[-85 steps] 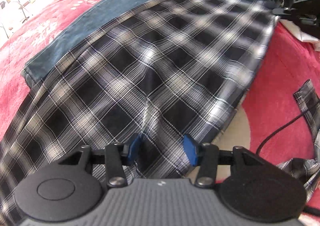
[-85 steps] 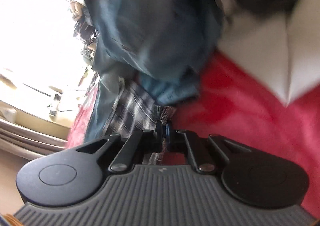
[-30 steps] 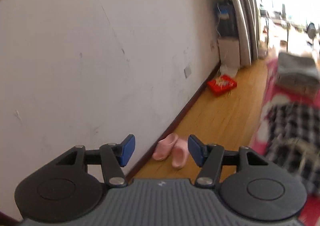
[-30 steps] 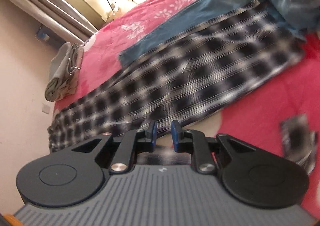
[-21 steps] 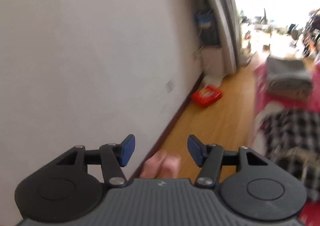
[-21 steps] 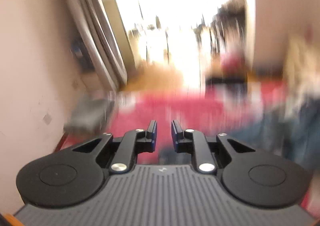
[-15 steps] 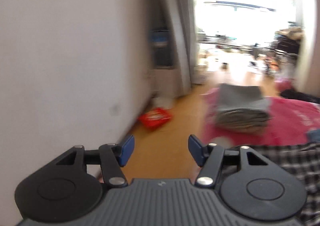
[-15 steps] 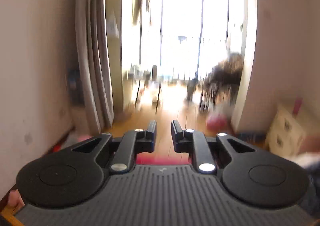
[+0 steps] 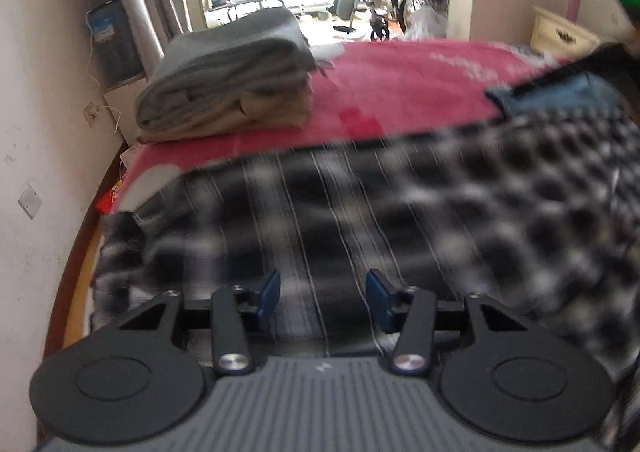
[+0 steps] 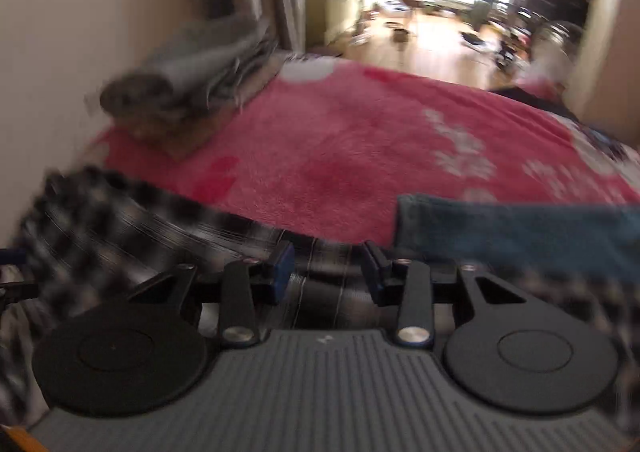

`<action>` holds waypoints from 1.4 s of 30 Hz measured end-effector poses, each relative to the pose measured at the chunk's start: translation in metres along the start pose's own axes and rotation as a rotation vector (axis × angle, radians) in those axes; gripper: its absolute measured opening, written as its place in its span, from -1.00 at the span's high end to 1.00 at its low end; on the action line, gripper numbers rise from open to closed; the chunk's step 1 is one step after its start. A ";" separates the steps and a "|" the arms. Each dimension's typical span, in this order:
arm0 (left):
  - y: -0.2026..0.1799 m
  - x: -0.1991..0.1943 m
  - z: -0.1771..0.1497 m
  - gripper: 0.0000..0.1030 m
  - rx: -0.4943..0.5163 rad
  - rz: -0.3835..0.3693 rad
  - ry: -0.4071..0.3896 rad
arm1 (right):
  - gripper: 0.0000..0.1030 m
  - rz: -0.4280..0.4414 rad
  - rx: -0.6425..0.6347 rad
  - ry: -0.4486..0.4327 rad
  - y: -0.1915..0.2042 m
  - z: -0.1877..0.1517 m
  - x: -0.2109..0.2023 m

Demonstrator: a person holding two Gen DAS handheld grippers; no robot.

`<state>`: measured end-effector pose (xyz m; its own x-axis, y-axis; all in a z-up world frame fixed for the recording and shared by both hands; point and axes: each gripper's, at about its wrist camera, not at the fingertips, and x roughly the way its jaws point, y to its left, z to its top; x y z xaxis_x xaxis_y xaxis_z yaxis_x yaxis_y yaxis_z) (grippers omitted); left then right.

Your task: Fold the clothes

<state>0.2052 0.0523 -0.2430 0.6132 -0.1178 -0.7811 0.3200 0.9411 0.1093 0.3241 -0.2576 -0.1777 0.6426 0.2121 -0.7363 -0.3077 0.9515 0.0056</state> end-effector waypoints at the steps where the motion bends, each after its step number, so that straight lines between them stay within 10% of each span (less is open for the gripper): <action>1: -0.004 0.000 -0.005 0.04 0.011 0.001 0.013 | 0.23 0.010 -0.027 0.026 0.003 0.004 0.014; 19: -0.009 0.029 -0.027 -0.15 0.095 0.057 0.001 | -0.32 0.306 -0.366 0.187 0.060 0.037 0.102; 21: -0.009 0.033 -0.028 -0.18 0.084 0.063 0.004 | -0.14 0.329 -0.382 0.203 0.062 0.035 0.105; 24: -0.010 0.036 -0.026 -0.19 0.061 0.072 0.016 | 0.93 0.362 -0.407 0.227 0.064 0.034 0.109; 25: -0.010 0.036 -0.025 -0.19 0.053 0.076 0.021 | 0.99 0.373 -0.416 0.235 0.064 0.033 0.110; 38: -0.014 0.039 -0.022 -0.20 0.040 0.093 0.022 | 0.99 0.136 -0.332 0.008 0.064 0.030 0.110; 42: -0.017 0.041 -0.023 -0.22 0.055 0.103 0.010 | 0.70 0.117 -0.193 -0.035 0.062 0.026 0.119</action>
<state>0.2086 0.0386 -0.2908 0.6381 -0.0177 -0.7697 0.2945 0.9293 0.2227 0.3993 -0.1672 -0.2477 0.6177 0.3293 -0.7142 -0.5080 0.8603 -0.0428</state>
